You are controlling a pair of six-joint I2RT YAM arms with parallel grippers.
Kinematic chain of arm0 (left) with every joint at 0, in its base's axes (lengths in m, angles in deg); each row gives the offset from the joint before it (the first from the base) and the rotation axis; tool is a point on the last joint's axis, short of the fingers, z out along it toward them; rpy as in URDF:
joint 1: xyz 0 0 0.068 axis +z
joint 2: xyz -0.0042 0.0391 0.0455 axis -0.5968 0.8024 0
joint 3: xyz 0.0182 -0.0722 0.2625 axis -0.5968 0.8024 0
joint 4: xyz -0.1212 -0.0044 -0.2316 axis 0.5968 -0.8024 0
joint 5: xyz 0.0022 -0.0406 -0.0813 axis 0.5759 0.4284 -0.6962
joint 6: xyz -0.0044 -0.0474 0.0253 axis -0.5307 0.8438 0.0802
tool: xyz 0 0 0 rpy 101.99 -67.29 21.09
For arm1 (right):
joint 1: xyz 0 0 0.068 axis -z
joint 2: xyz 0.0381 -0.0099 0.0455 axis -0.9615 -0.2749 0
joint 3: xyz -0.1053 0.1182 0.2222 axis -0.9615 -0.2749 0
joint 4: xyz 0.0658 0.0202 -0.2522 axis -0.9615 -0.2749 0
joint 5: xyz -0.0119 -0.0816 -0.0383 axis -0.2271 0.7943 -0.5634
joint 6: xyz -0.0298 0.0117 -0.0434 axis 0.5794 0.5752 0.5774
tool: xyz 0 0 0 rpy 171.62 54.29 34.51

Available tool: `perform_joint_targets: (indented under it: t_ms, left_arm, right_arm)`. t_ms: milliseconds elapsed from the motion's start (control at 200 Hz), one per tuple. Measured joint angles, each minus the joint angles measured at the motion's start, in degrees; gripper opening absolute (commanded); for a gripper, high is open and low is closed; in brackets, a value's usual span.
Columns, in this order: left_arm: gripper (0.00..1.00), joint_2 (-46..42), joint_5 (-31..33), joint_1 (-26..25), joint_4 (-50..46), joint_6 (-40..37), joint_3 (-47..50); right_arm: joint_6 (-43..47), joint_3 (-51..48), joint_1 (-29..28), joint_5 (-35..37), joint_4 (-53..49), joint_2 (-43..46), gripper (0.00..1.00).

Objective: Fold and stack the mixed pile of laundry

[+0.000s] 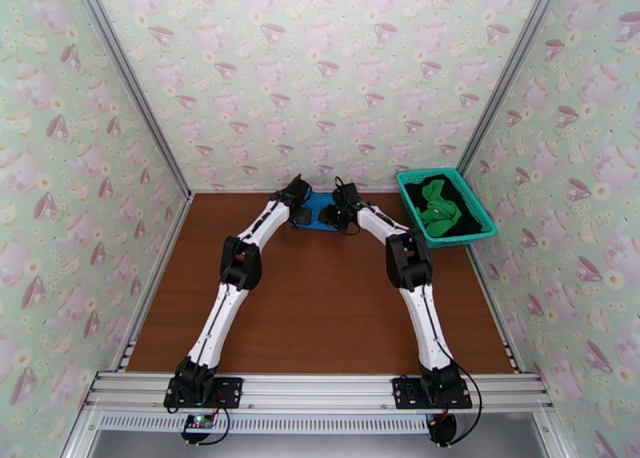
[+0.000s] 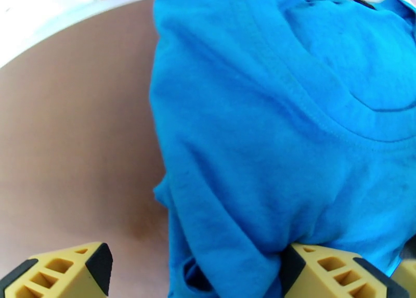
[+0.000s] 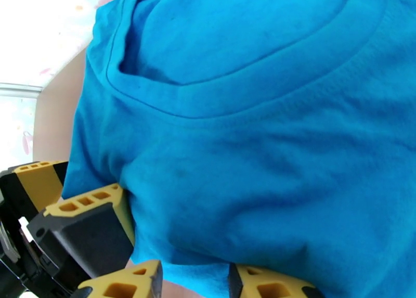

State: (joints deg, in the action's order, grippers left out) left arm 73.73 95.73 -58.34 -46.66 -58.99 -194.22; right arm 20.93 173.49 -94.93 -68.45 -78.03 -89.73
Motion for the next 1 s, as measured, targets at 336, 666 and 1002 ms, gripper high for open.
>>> perform_joint_targets:
  t_ms: [336, 666, 1002]
  left_arm:
    - [0.93, -1.9, -3.2, 1.1, 3.7, -0.2, 4.5]
    - [0.95, -6.6, -3.5, 2.2, 6.3, -2.2, 8.7]
    - [1.0, -42.3, -4.8, 1.4, 19.2, -6.8, 31.9]
  right_arm:
    - [1.1, 2.0, 0.7, -2.9, -0.6, -1.2, 0.53]
    - [9.8, -3.8, 3.4, 2.6, -8.1, 12.0, 0.62]
    - [16.7, -17.6, 20.0, 10.1, -7.4, 45.5, 0.8]
